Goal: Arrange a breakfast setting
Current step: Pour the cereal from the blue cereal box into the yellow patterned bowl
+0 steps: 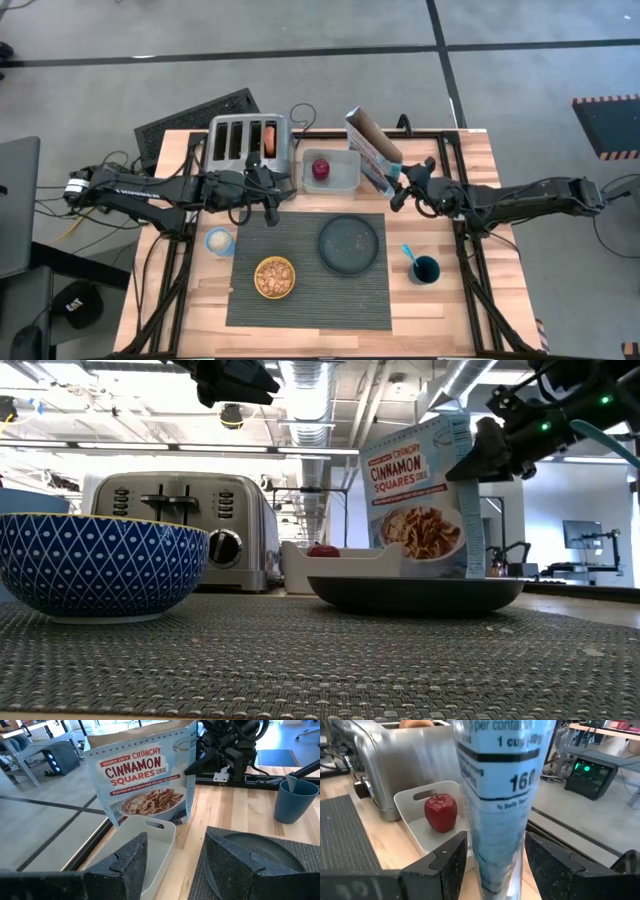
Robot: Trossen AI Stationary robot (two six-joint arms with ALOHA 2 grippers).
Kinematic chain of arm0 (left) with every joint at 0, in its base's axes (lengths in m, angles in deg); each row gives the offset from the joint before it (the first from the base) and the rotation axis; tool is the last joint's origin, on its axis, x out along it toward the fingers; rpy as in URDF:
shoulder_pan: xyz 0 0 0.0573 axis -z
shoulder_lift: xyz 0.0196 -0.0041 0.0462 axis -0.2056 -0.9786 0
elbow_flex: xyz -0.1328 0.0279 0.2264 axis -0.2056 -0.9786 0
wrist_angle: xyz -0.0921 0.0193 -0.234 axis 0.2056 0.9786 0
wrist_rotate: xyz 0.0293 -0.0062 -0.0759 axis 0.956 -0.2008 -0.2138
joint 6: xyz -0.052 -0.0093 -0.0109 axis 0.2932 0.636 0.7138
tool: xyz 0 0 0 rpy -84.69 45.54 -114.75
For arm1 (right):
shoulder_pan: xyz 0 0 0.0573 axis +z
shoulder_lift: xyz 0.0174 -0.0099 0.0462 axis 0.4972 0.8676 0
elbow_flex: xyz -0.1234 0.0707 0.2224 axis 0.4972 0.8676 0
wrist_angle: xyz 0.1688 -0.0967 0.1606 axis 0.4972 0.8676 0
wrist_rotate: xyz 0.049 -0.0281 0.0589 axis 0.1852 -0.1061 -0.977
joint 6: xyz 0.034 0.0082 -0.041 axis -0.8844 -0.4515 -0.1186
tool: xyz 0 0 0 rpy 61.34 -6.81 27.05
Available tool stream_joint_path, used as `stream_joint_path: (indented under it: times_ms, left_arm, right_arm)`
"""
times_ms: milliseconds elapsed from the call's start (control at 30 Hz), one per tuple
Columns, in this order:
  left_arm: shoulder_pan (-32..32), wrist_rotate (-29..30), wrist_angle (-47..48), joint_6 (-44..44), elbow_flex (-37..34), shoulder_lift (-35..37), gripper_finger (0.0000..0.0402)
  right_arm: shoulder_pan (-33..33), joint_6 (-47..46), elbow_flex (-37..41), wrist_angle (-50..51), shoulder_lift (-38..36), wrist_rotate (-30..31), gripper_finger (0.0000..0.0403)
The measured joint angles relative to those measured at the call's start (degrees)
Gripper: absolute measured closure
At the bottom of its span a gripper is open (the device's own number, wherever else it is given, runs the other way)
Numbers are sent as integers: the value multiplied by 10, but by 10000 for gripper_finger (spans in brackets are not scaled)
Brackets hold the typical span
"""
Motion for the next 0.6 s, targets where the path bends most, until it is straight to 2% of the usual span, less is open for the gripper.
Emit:
stream_joint_path:
  times_ms: [600]
  left_arm:
    - [0, 0, 0, 0, 0, 0, 216]
  right_arm:
    - [61, -8, -61, 108, 0, -2, 175]
